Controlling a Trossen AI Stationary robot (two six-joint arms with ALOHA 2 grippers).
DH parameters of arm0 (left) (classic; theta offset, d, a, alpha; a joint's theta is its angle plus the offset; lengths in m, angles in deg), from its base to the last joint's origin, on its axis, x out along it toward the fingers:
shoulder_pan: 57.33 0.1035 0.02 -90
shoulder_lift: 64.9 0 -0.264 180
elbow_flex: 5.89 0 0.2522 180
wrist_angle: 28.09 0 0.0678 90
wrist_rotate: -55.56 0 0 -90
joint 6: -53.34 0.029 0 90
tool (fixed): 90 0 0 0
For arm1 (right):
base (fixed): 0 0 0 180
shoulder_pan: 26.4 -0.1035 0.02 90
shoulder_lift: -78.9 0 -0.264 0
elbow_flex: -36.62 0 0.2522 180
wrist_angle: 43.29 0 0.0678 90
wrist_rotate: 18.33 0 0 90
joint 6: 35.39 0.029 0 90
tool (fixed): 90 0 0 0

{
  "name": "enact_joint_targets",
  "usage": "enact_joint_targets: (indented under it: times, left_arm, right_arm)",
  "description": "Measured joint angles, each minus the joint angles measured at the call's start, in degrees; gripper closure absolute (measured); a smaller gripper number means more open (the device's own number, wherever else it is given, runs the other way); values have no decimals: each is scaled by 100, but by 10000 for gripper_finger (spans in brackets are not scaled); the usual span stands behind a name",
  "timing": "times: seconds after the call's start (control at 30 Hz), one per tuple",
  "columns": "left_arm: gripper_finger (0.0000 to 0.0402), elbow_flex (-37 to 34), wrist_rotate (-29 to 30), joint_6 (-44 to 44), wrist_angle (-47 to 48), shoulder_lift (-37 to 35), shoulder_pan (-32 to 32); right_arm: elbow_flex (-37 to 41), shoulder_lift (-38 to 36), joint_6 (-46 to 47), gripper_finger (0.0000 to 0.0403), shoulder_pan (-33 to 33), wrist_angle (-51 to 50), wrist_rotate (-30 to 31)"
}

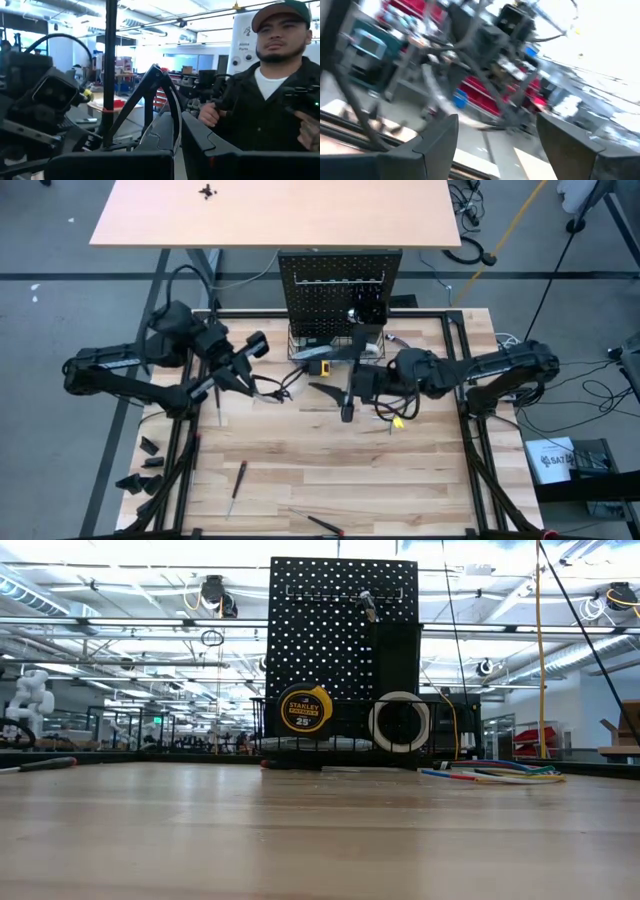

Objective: Hang tools onto peg board
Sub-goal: Hang the safety glasses on the pegboard

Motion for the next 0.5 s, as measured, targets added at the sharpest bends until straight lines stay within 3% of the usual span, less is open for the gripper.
enact_joint_targets:
  times: [0.23,0.5]
  left_arm:
    - [392,0,321,241,20,-3,138]
    - [392,0,883,266,-4,144,250]
  right_arm:
    - [-4,-192,-414,140,-343,-378,930]
    - [-4,-194,-291,140,-385,-480,948]
